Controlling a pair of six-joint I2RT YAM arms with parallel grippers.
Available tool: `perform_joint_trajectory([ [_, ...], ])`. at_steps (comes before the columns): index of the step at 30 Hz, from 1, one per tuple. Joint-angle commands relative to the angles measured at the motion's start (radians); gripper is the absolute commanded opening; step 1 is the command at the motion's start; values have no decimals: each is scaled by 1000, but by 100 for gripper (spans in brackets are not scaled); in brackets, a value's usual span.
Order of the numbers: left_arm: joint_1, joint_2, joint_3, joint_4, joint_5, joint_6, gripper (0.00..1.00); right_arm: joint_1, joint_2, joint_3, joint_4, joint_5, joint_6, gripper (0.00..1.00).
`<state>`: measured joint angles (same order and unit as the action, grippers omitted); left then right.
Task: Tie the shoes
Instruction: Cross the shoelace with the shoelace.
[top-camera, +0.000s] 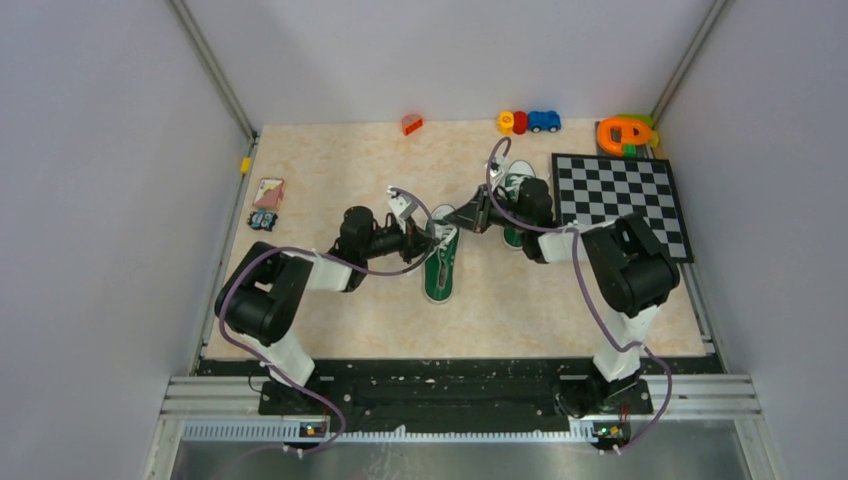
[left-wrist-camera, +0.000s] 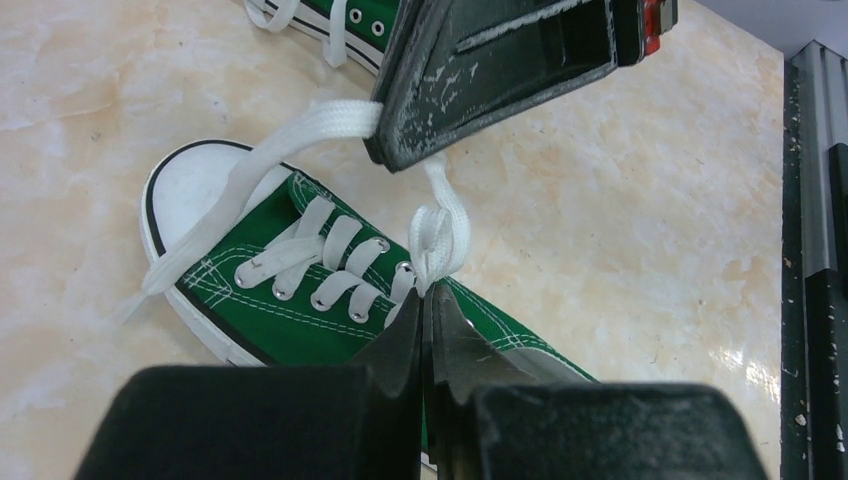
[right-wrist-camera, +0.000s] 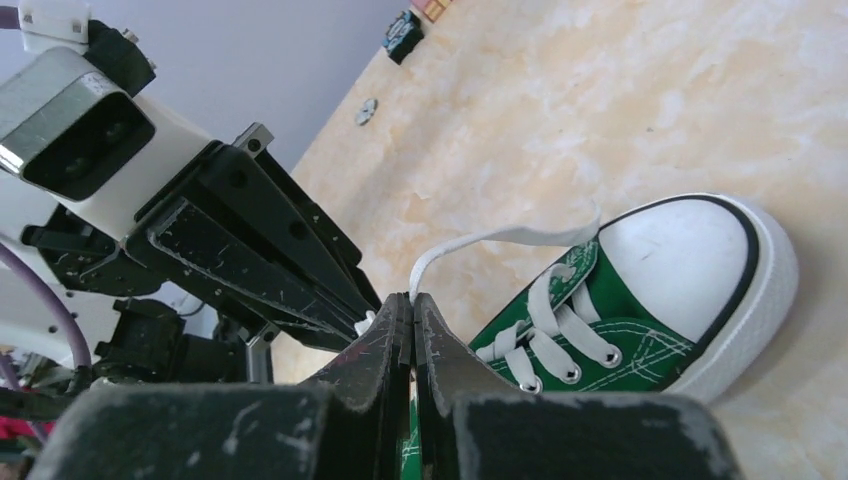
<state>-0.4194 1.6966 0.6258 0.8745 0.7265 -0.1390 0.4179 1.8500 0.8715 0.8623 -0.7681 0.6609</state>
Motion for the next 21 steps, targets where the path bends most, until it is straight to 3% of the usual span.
perform_joint_trajectory([
  [1, 4, -55, 52, -26, 28, 33, 0, 3, 42, 36, 121, -84, 43, 0],
  [21, 4, -40, 66, -9, 18, 1, 0, -22, 109, -9, 256, -177, 89, 0],
])
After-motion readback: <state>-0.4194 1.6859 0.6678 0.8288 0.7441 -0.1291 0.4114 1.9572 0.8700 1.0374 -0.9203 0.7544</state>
